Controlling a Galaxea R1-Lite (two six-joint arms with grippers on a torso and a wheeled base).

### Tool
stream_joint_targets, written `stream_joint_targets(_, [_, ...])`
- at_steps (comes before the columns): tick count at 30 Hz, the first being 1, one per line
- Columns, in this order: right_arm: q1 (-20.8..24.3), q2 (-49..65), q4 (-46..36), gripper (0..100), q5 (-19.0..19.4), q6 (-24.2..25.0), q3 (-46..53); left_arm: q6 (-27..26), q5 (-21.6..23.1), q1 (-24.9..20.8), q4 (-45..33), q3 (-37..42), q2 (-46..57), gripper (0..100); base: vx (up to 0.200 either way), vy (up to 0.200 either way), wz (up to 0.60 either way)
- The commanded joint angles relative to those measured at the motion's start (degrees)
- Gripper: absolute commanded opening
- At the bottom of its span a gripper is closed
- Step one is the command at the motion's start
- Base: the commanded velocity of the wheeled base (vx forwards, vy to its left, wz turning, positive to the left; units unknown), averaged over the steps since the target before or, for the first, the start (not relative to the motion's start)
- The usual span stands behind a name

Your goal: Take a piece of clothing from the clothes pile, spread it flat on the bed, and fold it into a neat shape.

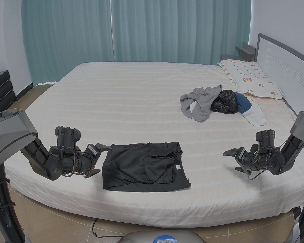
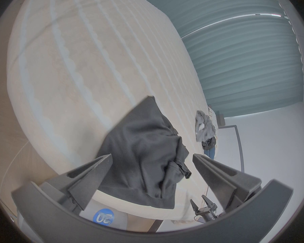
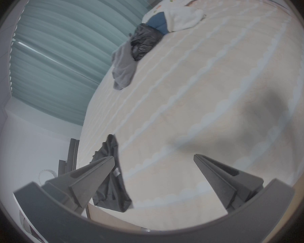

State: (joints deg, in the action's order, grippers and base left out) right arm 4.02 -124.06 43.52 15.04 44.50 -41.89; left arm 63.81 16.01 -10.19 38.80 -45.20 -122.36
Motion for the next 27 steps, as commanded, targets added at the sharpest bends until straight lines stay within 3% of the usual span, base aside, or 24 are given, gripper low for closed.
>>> stream_joint_targets(1, [3.18,2.95,-0.19,100,-1.33,-0.11,-0.04,0.0,-0.01,0.0,0.05,0.03,-0.87,100,0.0,0.2,0.0])
stream_joint_targets(8, [12.85,2.95,-4.41,100,-8.28,-2.31,-2.76,0.0,-0.01,-0.09,0.05,0.29,-0.87,100,0.0,0.2,0.0])
stream_joint_targets(16, [20.94,2.34,-14.25,100,-18.38,-8.37,-9.97,-0.08,-0.1,-0.09,0.05,0.29,-0.95,100,0.0,0.2,0.0])
stream_joint_targets(20, [23.66,1.63,-16.89,100,-24.45,-11.89,-12.08,-0.52,-0.54,-0.36,0.05,0.2,-0.95,100,0.0,0.1,0.0])
stream_joint_targets(21, [23.66,1.63,-16.89,100,-24.45,-11.89,-12.08,-0.52,-0.54,-0.36,0.05,0.2,-0.95,100,0.0,0.0,0.0])
stream_joint_targets(22, [24.37,0.49,-18.47,100,-27.17,-14.26,-12.96,-0.7,-0.71,-0.44,0.05,0.2,-1.04,100,0.0,0.0,0.0])
stream_joint_targets(27, [24.72,-2.5,-20.67,100,-30.69,-16.63,-14.63,-0.7,-0.71,-0.44,0.05,0.29,-1.04,100,0.0,0.0,0.0])
